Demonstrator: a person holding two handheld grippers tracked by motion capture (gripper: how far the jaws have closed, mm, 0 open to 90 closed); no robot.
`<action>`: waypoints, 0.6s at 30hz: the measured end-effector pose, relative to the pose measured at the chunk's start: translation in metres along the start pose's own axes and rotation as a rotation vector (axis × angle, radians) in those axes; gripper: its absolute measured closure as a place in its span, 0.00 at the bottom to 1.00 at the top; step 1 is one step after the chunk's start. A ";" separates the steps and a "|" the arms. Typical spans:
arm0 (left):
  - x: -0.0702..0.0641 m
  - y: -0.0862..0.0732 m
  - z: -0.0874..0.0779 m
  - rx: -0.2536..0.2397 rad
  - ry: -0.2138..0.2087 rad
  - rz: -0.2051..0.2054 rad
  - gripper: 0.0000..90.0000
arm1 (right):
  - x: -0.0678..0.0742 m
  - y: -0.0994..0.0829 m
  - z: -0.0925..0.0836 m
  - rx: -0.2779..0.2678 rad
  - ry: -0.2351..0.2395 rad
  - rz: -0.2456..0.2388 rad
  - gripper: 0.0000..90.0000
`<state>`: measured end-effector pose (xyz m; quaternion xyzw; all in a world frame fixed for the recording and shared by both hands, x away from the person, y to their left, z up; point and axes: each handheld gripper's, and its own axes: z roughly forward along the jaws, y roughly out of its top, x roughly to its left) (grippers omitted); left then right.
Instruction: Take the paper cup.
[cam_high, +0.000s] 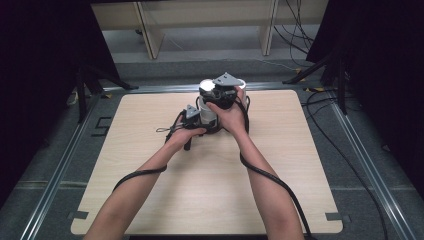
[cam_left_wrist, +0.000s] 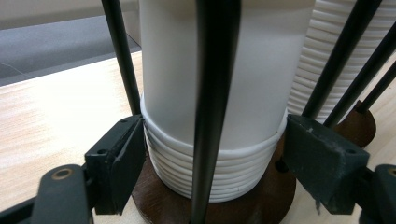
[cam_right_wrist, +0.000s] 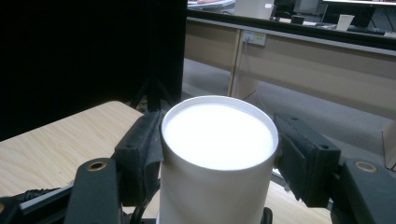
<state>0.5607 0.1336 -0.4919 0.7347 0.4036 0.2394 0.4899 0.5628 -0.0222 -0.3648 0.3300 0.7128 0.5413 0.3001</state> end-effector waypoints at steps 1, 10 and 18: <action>0.000 0.000 0.001 -0.002 -0.002 -0.002 0.24 | 0.000 0.000 0.000 -0.002 0.007 0.009 0.40; -0.001 0.000 0.002 -0.020 -0.001 -0.020 0.24 | 0.001 0.006 -0.004 -0.007 0.010 0.016 0.40; 0.001 0.000 0.001 0.003 -0.001 0.006 0.24 | 0.001 0.012 -0.008 -0.034 0.002 -0.005 0.40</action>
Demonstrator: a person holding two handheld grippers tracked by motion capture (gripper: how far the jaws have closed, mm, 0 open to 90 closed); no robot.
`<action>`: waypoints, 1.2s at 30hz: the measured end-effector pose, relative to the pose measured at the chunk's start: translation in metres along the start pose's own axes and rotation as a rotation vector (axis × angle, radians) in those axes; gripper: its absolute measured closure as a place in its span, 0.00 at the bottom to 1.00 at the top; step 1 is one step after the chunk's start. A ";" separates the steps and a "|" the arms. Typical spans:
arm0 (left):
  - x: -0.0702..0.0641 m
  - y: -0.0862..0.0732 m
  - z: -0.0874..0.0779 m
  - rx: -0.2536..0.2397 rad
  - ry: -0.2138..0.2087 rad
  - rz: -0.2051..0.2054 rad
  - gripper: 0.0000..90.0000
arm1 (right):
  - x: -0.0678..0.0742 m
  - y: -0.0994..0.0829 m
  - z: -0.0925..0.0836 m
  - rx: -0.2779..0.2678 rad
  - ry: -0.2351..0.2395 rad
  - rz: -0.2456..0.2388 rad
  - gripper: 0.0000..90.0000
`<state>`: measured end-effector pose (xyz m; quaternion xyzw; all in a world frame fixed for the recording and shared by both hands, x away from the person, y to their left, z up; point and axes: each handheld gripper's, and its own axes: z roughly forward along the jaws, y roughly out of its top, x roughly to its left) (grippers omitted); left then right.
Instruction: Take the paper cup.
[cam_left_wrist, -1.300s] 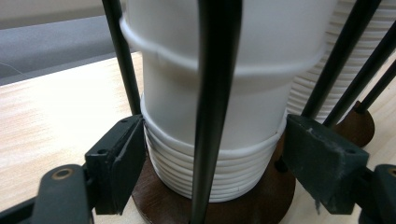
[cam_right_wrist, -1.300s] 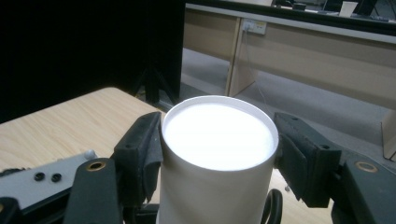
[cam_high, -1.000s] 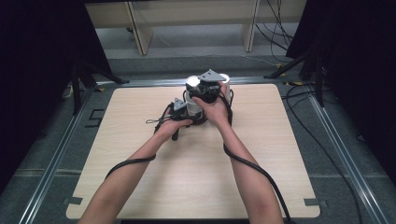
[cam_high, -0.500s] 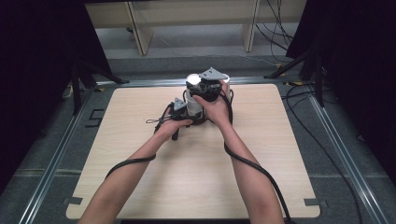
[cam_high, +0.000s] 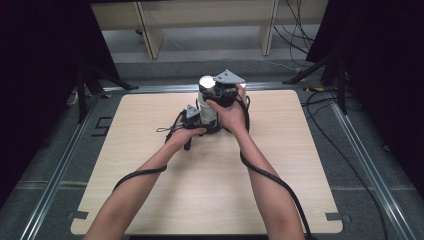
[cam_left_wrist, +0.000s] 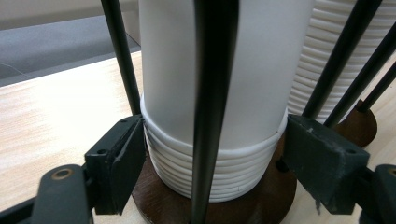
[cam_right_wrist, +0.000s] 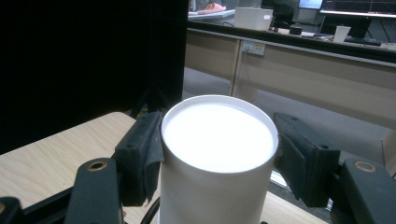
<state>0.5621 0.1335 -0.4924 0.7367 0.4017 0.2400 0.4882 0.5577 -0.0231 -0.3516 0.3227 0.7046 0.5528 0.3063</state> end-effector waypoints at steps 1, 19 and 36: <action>0.000 0.000 0.000 0.000 0.000 0.000 0.24 | 0.000 0.000 0.000 0.000 0.000 0.000 0.40; -0.001 0.000 0.000 -0.014 0.004 -0.009 0.24 | 0.001 0.015 -0.009 -0.013 0.011 0.021 0.40; -0.007 0.001 -0.034 -0.007 0.009 0.076 0.16 | 0.006 0.020 -0.030 -0.014 0.045 0.049 0.40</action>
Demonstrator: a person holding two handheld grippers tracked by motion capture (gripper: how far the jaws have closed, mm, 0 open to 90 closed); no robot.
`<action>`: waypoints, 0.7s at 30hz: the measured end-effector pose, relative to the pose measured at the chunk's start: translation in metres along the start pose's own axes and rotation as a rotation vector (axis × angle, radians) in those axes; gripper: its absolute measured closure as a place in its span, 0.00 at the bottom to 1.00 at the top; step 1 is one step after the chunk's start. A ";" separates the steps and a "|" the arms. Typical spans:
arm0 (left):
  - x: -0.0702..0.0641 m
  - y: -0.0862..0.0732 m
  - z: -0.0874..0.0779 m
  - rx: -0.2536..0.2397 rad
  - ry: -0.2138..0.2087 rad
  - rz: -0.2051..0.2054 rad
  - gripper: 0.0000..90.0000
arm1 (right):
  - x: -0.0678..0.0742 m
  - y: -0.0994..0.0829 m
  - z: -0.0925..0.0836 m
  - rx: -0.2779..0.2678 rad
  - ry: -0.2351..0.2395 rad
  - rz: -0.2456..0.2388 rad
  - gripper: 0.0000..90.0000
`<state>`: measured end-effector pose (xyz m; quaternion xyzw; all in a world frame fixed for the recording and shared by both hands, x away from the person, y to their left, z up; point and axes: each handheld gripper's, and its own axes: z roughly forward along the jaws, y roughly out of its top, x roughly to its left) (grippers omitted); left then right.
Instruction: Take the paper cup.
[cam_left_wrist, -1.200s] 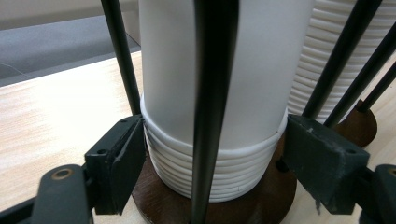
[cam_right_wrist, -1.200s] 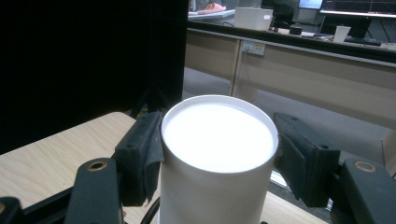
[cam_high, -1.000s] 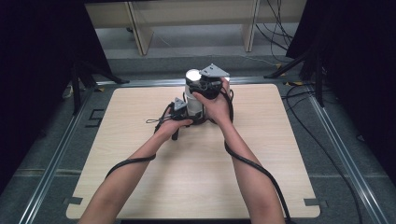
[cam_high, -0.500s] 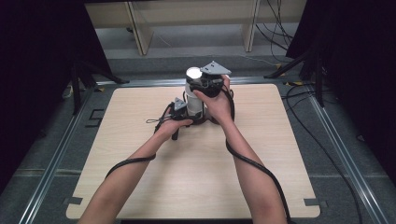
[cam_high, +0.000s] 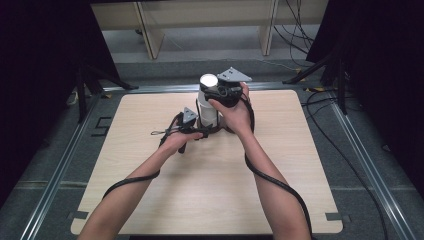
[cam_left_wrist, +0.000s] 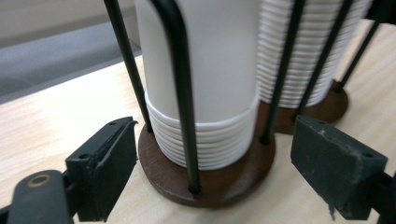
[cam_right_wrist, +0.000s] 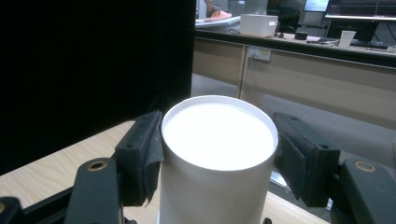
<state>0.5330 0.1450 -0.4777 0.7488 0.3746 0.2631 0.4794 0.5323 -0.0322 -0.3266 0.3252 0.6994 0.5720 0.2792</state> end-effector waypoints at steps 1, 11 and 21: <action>0.000 0.000 0.000 0.000 0.000 0.000 0.16 | 0.000 0.000 -0.002 -0.010 0.001 0.000 0.40; -0.011 0.000 -0.027 -0.025 -0.013 0.039 0.16 | 0.005 -0.001 -0.018 0.001 0.014 0.004 0.40; -0.024 0.001 -0.046 -0.035 -0.028 0.055 0.16 | 0.008 -0.014 -0.035 0.006 0.027 0.025 0.40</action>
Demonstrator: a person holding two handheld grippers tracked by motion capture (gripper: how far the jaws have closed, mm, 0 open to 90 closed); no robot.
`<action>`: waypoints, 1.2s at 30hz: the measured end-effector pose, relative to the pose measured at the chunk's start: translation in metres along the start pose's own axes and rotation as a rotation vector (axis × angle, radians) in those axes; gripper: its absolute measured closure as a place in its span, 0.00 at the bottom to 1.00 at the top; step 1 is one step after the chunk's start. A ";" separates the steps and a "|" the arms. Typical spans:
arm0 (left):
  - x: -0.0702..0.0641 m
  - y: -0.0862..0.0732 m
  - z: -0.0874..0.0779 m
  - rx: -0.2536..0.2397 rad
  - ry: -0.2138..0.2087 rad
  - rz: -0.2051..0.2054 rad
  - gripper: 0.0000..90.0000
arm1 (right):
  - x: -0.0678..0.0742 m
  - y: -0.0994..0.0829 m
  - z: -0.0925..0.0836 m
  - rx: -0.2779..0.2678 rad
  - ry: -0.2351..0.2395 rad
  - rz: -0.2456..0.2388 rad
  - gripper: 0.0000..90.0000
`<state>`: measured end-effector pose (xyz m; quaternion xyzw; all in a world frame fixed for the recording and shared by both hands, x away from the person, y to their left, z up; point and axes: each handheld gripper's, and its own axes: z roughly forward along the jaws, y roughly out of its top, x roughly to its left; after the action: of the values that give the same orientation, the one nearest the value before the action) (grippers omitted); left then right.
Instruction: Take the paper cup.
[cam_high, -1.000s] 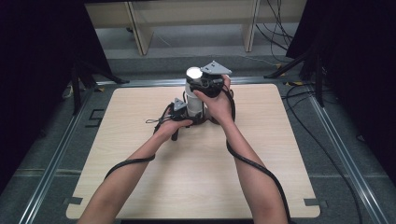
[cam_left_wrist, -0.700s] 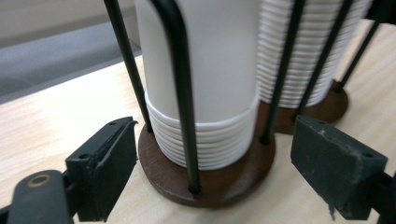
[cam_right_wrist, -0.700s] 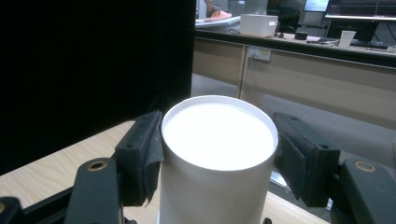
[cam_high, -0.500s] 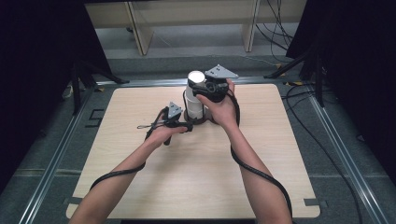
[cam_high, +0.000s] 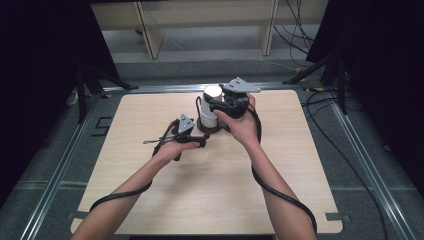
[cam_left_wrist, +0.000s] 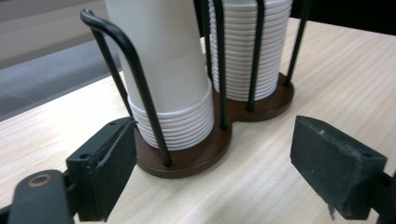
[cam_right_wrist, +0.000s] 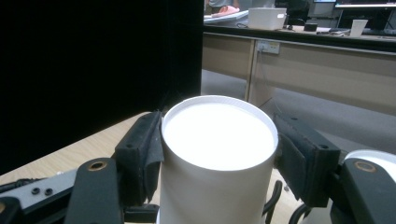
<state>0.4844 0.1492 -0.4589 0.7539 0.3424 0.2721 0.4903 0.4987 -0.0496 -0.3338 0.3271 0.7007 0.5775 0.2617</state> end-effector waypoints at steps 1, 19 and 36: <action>-0.003 0.000 -0.003 -0.010 -0.003 -0.001 0.16 | 0.000 -0.002 -0.003 -0.001 0.007 -0.002 0.40; -0.016 -0.002 -0.041 -0.054 -0.046 0.040 0.16 | 0.005 -0.026 -0.042 0.027 0.016 0.034 0.40; -0.026 -0.017 -0.069 -0.087 -0.065 0.036 0.16 | 0.002 -0.060 -0.073 0.057 0.013 0.112 0.40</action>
<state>0.4132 0.1716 -0.4507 0.7462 0.3004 0.2712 0.5285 0.4340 -0.1019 -0.3779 0.3693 0.6992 0.5731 0.2151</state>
